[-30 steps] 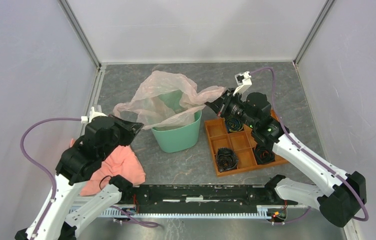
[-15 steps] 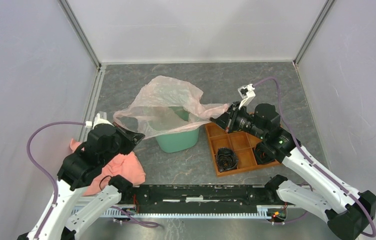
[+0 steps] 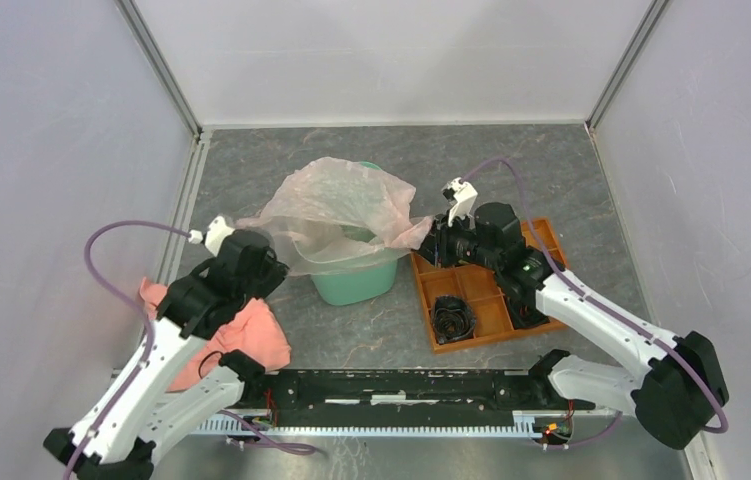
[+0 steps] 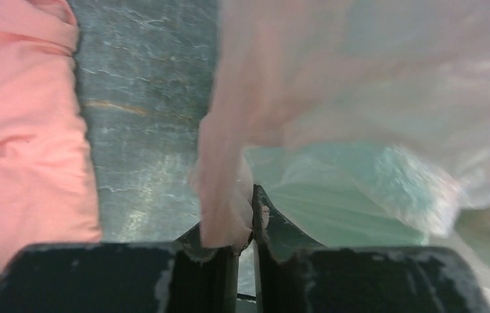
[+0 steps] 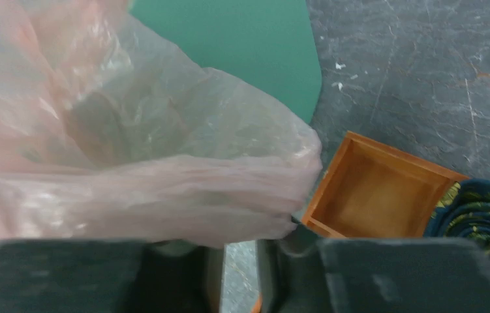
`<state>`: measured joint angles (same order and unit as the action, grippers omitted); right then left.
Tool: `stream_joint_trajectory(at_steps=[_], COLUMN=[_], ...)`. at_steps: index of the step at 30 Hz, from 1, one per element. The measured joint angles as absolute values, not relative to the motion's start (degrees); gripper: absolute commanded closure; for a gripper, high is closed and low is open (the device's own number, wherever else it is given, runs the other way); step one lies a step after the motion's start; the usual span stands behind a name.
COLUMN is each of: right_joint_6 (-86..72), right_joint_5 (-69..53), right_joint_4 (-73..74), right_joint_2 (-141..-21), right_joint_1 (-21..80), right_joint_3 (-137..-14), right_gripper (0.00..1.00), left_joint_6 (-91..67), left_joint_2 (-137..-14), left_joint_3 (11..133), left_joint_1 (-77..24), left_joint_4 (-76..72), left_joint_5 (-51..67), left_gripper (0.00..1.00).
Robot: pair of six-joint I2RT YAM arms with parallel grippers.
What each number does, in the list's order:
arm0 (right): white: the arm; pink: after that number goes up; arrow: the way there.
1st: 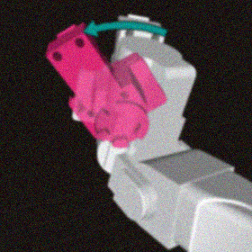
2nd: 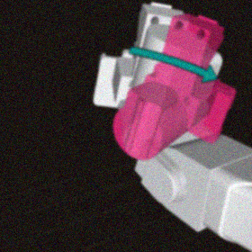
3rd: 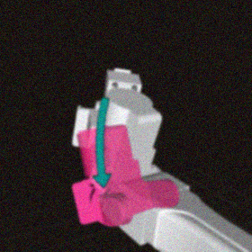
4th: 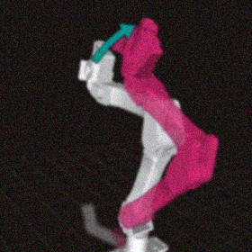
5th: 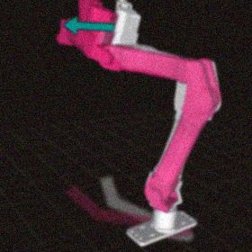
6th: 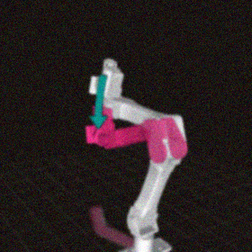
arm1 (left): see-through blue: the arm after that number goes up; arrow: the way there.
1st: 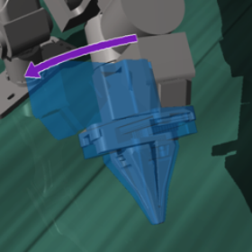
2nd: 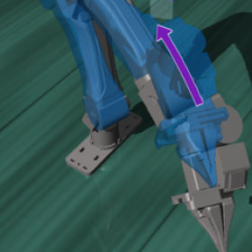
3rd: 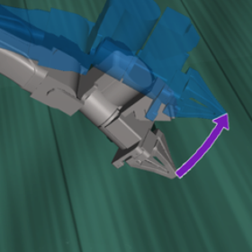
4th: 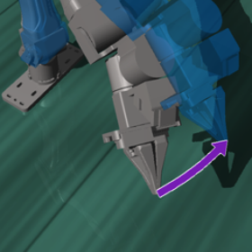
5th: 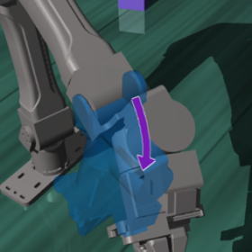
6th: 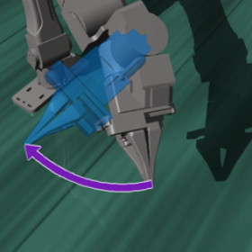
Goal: Put the trash bags into the trash bin
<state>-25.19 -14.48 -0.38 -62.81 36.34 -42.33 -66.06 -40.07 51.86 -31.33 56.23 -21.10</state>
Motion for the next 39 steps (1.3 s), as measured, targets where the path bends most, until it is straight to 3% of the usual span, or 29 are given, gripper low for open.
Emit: stream_joint_trajectory(at_steps=[6, 11, 18, 24, 29, 39], right_joint_6=[-14.63, -5.58, 2.15, 4.75, 4.97, 2.85], right_joint_5=[-14.06, -11.22, -9.78, -12.05, -20.03, -32.10], right_joint_4=[8.95, 20.95, 28.27, 25.39, 17.85, 11.05], right_joint_2=[-58.94, -48.77, -45.23, -47.83, -53.49, -59.31], right_joint_1=[36.32, 36.32, 36.32, 36.32, 36.32, 36.32], right_joint_3=[-43.07, -47.16, -58.30, -63.42, -63.88, -64.36], right_gripper=[0.27, 0.12, 0.04, 0.02, 0.04, 0.02], left_joint_6=[-60.71, -56.84, -49.23, -39.72, -33.50, -29.41], left_joint_2=[-40.97, -31.11, -32.69, -46.52, -55.37, -57.95], left_joint_3=[53.52, 56.77, 73.54, 84.68, 83.11, 81.47], left_joint_1=[-31.31, -31.31, -31.31, -31.31, -31.31, -31.31], left_joint_4=[58.70, 63.20, 68.60, 69.17, 65.56, 60.47], left_joint_5=[-22.22, -20.34, -21.15, -25.76, -26.46, -27.75], left_gripper=[0.37, 0.13, 0.06, 0.04, 0.02, 0.07])
